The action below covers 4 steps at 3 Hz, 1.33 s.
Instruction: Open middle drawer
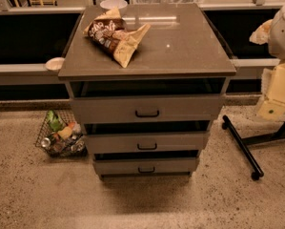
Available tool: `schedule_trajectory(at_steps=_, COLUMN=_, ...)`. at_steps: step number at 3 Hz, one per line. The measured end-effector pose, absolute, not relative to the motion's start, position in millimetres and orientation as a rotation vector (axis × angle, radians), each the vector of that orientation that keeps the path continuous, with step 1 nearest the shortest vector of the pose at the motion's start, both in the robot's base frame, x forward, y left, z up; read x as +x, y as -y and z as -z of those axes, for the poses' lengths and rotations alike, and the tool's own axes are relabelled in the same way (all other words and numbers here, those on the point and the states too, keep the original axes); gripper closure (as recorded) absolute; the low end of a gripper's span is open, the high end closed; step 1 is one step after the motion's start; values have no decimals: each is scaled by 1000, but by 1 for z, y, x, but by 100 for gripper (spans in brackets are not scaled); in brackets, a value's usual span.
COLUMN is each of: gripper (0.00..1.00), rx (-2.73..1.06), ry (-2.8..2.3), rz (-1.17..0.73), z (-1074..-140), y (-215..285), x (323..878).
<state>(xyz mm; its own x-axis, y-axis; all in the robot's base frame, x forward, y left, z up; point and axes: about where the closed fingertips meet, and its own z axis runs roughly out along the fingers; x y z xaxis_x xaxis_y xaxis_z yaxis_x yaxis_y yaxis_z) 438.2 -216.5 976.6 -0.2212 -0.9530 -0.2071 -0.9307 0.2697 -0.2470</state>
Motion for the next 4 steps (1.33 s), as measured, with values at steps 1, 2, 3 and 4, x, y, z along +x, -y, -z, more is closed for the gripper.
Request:
schedule_trajectory(at_steps=1, gripper=0, rx=-1724, ry=-2231, rz=100, z=-977, y=217, x=438)
schedule_trajectory(at_steps=2, gripper=0, rx=-1733, ry=-2189, rz=99, z=-972, y=215, x=440)
schedule_trajectory(at_steps=3, gripper=0, rx=-1805, ry=-2125, rz=10, z=-921, y=201, x=446)
schedule_trajectory(at_steps=4, gripper=0, rx=-1887, ry=-2076, rz=-140, z=-843, y=180, x=450)
